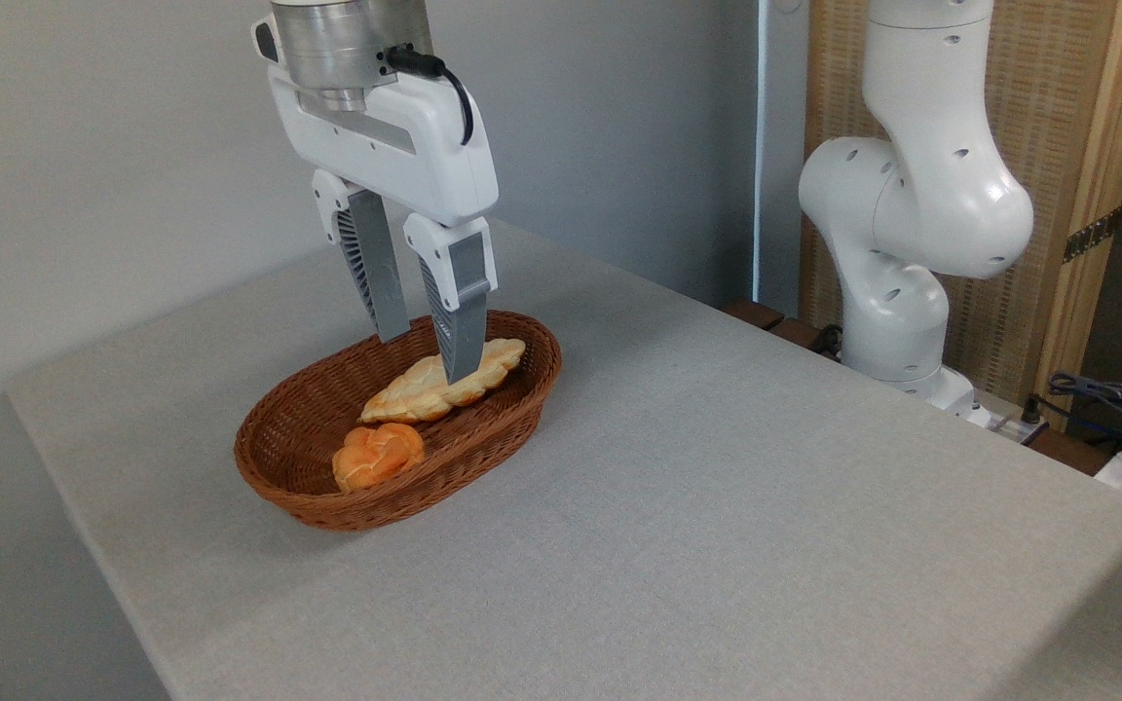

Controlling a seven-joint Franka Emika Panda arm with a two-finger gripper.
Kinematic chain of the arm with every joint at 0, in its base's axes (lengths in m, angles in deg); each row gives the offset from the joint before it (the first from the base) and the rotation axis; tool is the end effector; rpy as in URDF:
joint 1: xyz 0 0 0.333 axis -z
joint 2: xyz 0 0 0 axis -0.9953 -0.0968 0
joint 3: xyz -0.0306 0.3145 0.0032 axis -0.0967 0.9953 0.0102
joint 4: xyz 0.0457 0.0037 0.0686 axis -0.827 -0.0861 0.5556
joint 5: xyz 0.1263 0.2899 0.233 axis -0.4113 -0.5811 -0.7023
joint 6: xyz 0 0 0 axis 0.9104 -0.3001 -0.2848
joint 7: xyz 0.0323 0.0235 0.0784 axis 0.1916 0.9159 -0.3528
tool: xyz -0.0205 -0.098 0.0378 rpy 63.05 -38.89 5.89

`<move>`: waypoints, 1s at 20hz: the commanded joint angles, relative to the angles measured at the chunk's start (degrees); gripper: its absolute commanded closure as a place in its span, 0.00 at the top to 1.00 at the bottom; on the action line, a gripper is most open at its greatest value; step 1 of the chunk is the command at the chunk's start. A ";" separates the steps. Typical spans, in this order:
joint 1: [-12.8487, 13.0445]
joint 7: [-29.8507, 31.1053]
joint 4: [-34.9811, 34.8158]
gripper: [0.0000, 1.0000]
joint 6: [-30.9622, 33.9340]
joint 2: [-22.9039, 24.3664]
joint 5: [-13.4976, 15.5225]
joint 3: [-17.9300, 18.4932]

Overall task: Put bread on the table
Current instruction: 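Move the gripper down over the round orange roll in the basket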

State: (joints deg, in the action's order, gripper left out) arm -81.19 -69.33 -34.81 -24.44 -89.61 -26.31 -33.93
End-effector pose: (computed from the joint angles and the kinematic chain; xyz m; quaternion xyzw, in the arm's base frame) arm 0.5592 -0.0361 0.6131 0.9317 -0.3629 0.0138 0.0084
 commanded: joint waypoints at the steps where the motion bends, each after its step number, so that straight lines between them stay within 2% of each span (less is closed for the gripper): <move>1: 0.79 -1.15 1.47 1.00 3.22 -0.42 0.18 0.96; 12: 0.87 -1.68 0.95 1.00 3.05 -0.42 0.79 0.79; 15: 0.70 -1.24 -0.28 1.00 1.57 0.02 2.46 -0.52; 17: 0.70 -0.89 -4.13 1.00 -3.42 0.80 2.81 -2.37; 20: 0.61 1.91 -10.99 1.00 -13.78 1.51 2.90 -7.11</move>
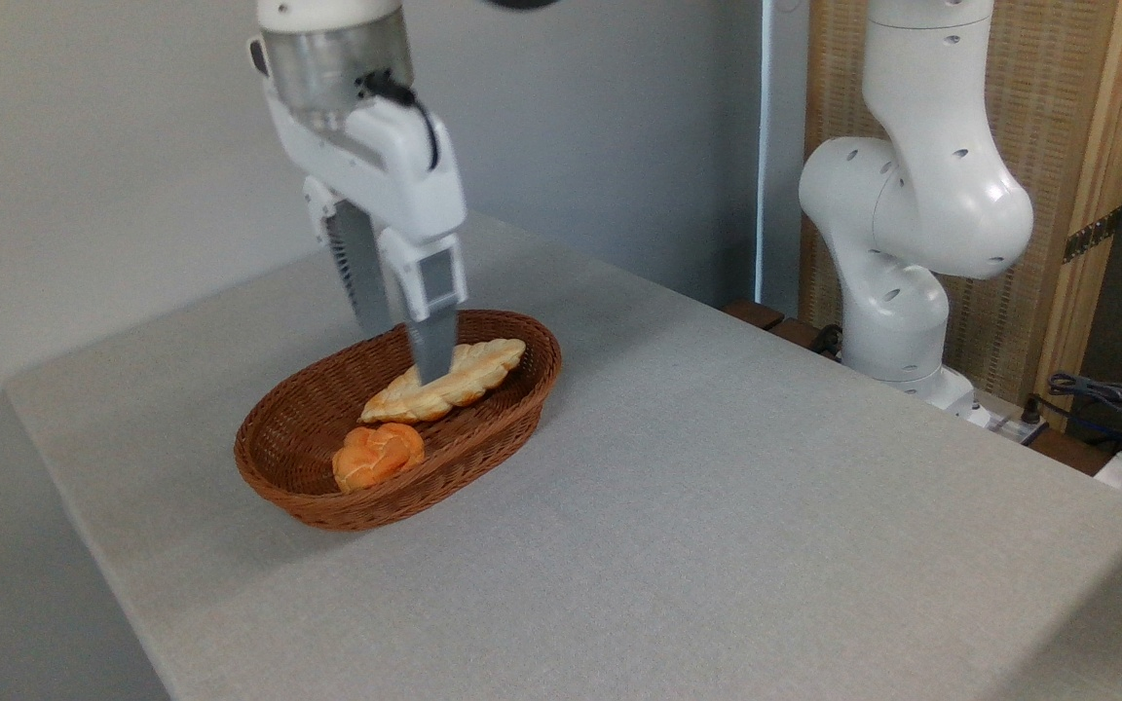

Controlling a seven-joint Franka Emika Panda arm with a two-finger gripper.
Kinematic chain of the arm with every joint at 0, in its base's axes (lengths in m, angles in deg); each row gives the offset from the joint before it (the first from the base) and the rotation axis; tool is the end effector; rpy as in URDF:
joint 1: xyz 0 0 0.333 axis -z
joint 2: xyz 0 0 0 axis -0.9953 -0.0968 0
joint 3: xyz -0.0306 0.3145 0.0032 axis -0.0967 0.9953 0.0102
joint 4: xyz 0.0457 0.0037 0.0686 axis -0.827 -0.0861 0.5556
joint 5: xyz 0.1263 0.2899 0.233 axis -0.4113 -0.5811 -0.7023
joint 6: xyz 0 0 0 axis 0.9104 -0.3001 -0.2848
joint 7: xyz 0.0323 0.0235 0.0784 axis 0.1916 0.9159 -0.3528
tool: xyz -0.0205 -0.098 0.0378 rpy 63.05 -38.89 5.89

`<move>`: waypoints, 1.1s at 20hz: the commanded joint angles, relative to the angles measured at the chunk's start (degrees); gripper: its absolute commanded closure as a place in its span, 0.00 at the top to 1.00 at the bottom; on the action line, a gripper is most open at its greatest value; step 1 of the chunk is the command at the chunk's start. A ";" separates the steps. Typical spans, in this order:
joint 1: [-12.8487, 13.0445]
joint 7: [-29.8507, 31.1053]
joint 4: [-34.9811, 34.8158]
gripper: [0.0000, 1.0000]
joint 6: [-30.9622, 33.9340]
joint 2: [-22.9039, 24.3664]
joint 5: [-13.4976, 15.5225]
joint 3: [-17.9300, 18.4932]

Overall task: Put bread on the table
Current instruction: 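Move the gripper down over the round orange roll in the basket, then lower the gripper fingers around the orange roll and close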

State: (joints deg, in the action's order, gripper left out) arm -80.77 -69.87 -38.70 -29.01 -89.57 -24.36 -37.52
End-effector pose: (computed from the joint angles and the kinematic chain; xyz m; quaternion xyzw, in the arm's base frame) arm 0.5598 -0.0787 0.5884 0.9173 -0.3968 0.0243 0.0233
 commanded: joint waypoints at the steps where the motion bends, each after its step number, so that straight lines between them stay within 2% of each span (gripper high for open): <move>1: 0.19 3.43 -8.51 1.00 -12.38 1.48 0.95 -5.01; 6: 0.19 1.16 -18.26 1.00 -28.37 1.04 0.52 -9.59; 8: 0.19 -0.68 -21.43 1.00 -33.49 0.95 0.25 -10.04; 12: -0.07 -8.24 -23.29 1.00 -34.03 0.86 0.16 -10.04; 17: -0.16 -8.87 -24.17 1.00 -34.65 -0.45 0.16 -10.04; 20: -0.16 -8.96 -25.57 1.00 -37.54 -0.63 0.16 -9.95; 21: -0.16 -8.96 -26.10 0.96 -38.25 -0.63 -0.27 -9.95; 22: -0.16 -8.96 -26.10 0.85 -38.25 -0.63 -1.32 -9.95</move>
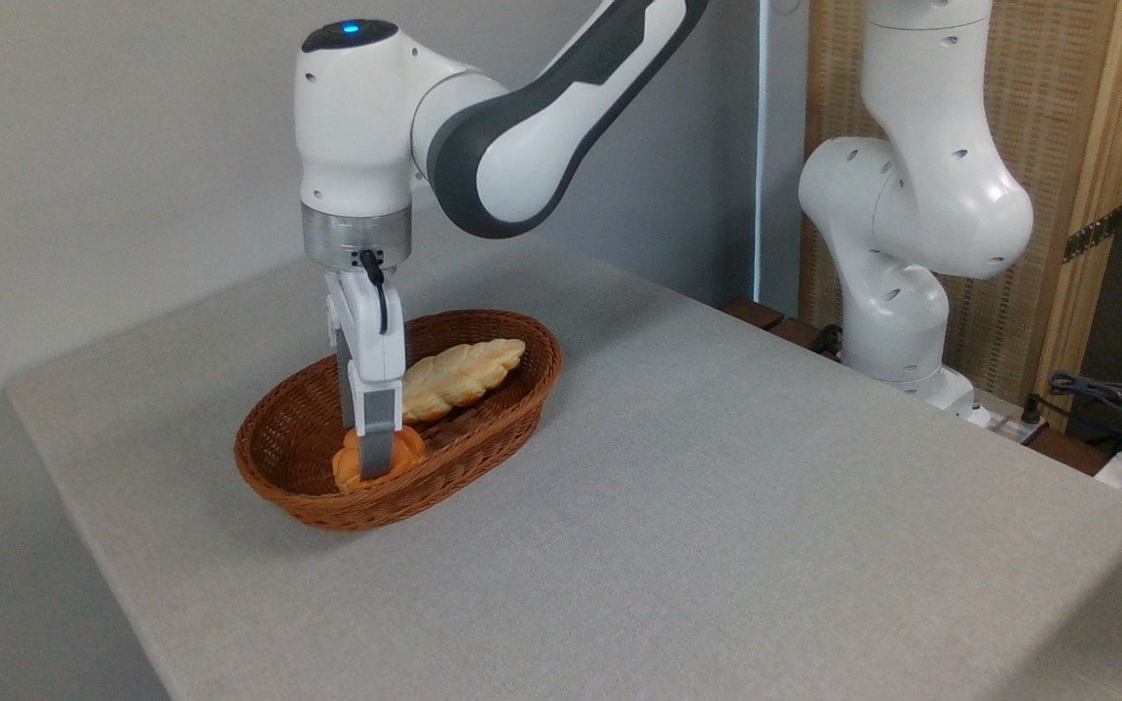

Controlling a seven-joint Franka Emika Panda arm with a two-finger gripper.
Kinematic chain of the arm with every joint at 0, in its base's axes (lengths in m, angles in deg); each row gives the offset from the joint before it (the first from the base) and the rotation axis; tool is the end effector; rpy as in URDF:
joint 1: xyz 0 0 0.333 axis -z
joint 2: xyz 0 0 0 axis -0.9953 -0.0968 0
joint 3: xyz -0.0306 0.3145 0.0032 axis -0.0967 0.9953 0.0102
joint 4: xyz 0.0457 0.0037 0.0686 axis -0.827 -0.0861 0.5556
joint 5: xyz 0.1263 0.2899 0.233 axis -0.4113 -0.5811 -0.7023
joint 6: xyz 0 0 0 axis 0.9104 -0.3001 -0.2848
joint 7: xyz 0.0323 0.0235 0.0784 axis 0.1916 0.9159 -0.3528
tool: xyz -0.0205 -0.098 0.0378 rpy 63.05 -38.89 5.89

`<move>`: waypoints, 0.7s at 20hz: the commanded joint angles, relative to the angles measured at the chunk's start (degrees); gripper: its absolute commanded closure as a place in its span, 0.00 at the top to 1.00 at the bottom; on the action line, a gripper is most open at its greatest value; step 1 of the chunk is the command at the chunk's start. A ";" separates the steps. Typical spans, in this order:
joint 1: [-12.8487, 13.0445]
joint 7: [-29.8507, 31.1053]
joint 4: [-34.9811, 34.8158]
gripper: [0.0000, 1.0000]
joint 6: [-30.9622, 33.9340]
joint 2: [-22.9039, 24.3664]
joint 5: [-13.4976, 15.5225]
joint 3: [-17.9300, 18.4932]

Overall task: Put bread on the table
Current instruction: 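Lower the gripper fingers around the orange roll and close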

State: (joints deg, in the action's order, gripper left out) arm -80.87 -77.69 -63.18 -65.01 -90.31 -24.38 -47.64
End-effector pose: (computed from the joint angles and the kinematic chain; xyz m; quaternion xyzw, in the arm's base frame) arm 0.5420 -0.1712 0.4359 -0.8473 0.5188 -0.1136 0.0046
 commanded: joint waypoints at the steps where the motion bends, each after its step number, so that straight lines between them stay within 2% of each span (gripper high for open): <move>1: -0.06 -1.15 -1.62 0.72 -2.26 0.02 -2.18 0.09; 2: -0.06 -1.23 -1.62 0.56 -2.26 -0.24 -3.15 0.09; 3: -0.06 -1.49 -1.62 0.53 -2.26 -0.42 -3.85 0.09; 14: -0.06 -1.50 -1.53 0.51 -2.08 -0.15 -3.86 0.18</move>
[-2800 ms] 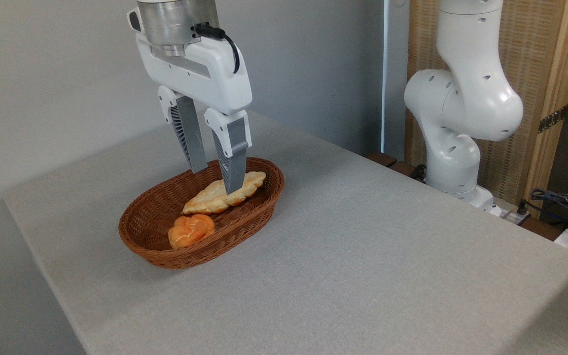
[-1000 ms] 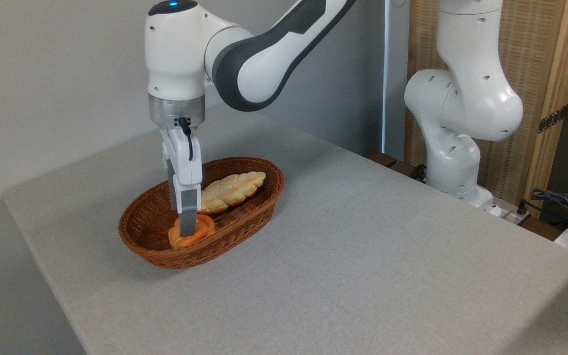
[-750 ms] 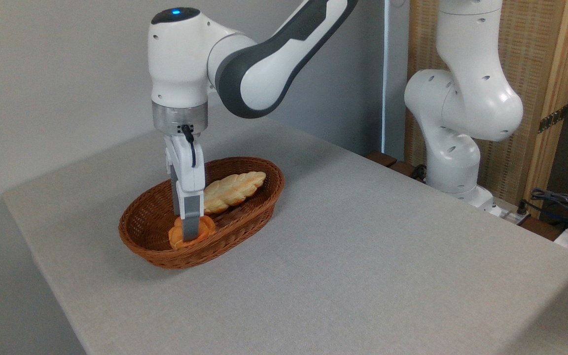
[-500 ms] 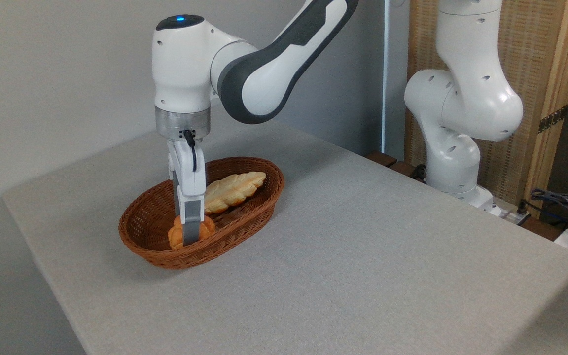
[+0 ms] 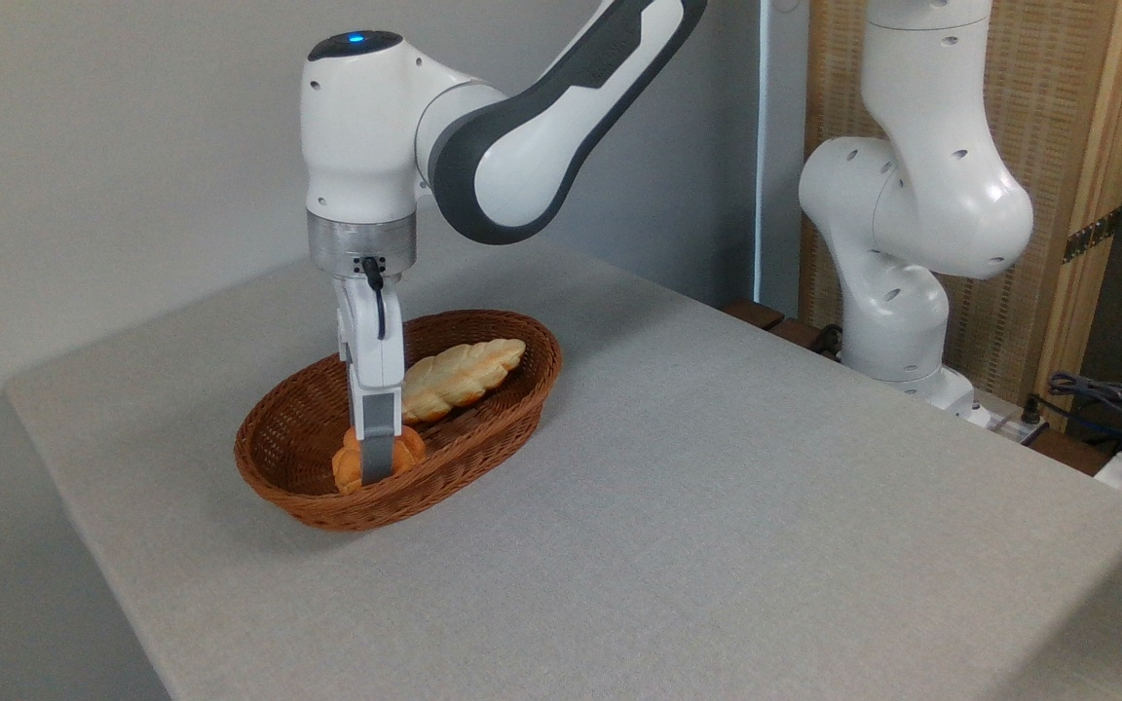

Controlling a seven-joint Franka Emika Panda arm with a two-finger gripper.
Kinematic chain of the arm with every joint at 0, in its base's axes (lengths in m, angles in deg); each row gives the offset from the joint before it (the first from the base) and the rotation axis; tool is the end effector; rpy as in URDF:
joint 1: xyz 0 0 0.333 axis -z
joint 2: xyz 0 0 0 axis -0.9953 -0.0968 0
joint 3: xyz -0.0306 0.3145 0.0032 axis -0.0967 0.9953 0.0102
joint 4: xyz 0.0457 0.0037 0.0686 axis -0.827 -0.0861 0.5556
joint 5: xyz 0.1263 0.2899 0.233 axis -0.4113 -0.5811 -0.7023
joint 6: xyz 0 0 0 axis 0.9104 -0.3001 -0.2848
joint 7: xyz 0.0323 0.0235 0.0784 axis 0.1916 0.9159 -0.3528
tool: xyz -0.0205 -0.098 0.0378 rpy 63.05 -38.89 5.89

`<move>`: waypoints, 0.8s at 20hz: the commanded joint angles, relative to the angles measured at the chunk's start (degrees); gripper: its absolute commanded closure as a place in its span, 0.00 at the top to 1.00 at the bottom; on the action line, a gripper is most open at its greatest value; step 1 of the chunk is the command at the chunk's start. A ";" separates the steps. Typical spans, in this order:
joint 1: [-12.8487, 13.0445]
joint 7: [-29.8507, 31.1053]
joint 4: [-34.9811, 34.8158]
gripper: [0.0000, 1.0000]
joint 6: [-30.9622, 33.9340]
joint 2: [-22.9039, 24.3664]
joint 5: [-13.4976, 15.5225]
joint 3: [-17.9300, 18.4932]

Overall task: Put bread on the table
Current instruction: 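Lower the gripper fingers around the orange roll and close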

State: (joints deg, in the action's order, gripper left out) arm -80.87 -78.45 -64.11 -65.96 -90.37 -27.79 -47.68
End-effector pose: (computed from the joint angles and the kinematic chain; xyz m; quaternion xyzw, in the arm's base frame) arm 0.5403 -0.1700 0.4293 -0.8343 0.5401 -0.1070 0.0279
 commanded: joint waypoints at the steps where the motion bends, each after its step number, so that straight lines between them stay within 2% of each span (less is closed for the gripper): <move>1: -0.06 -0.73 -0.61 0.50 -1.13 -0.10 -0.37 0.22; 7: -0.06 -0.12 -0.08 0.47 -0.60 0.52 0.25 0.39; 9: -0.06 0.84 1.49 0.47 1.23 1.04 2.08 0.74; 12: -0.06 1.11 9.48 0.47 13.52 0.61 4.90 2.05; 16: -0.06 1.02 14.59 0.47 19.87 0.52 8.68 5.30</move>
State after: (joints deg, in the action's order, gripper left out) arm -81.27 -77.85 -53.61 -50.64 -89.70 -22.02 -44.79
